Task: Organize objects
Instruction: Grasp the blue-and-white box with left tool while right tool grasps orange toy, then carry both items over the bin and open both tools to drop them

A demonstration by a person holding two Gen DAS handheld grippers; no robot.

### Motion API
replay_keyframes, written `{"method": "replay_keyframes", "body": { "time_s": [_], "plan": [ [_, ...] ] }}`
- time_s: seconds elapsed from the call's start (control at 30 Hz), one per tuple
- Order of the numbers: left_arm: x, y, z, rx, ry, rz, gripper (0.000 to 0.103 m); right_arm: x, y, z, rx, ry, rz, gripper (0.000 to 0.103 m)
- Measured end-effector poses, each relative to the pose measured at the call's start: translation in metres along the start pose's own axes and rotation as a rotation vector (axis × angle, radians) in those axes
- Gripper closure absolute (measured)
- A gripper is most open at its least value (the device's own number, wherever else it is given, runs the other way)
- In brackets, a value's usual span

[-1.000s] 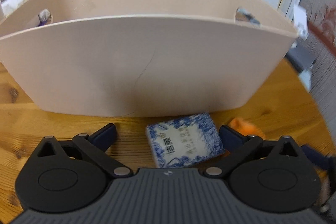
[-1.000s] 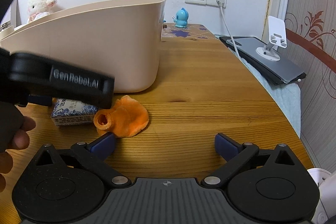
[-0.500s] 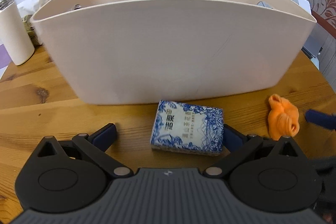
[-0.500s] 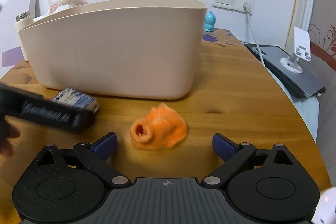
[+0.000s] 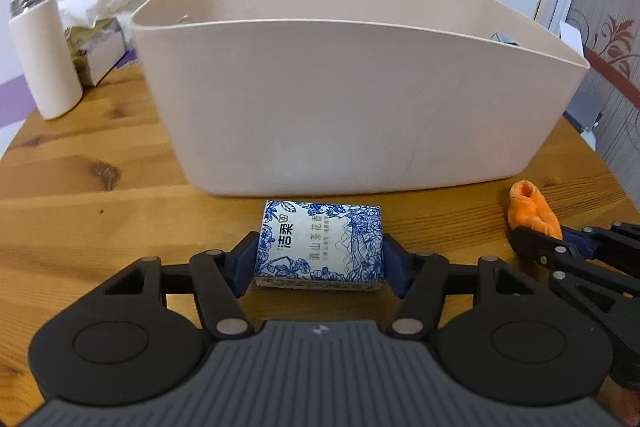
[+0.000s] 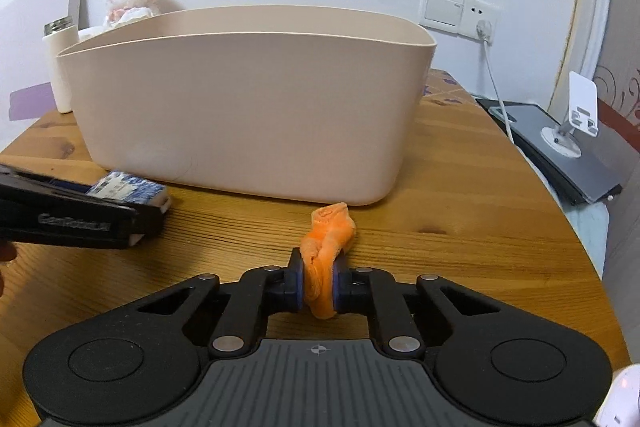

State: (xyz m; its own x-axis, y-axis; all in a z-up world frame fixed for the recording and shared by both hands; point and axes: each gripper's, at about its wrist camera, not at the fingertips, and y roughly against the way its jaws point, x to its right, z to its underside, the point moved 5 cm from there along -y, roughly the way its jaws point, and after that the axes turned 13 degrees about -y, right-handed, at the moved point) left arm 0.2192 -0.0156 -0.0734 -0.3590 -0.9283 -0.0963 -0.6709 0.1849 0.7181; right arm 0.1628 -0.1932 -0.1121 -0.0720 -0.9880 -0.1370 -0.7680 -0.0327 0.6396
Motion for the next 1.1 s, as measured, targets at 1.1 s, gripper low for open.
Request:
{"method": "replay_keyframes", "body": {
  "time_s": [1.1],
  "plan": [
    [-0.027,0.105,-0.111,0.26,-0.075,-0.073,0.038,-0.015,0.098,-0.123,0.372,0.003,-0.056,0.092]
  ]
}}
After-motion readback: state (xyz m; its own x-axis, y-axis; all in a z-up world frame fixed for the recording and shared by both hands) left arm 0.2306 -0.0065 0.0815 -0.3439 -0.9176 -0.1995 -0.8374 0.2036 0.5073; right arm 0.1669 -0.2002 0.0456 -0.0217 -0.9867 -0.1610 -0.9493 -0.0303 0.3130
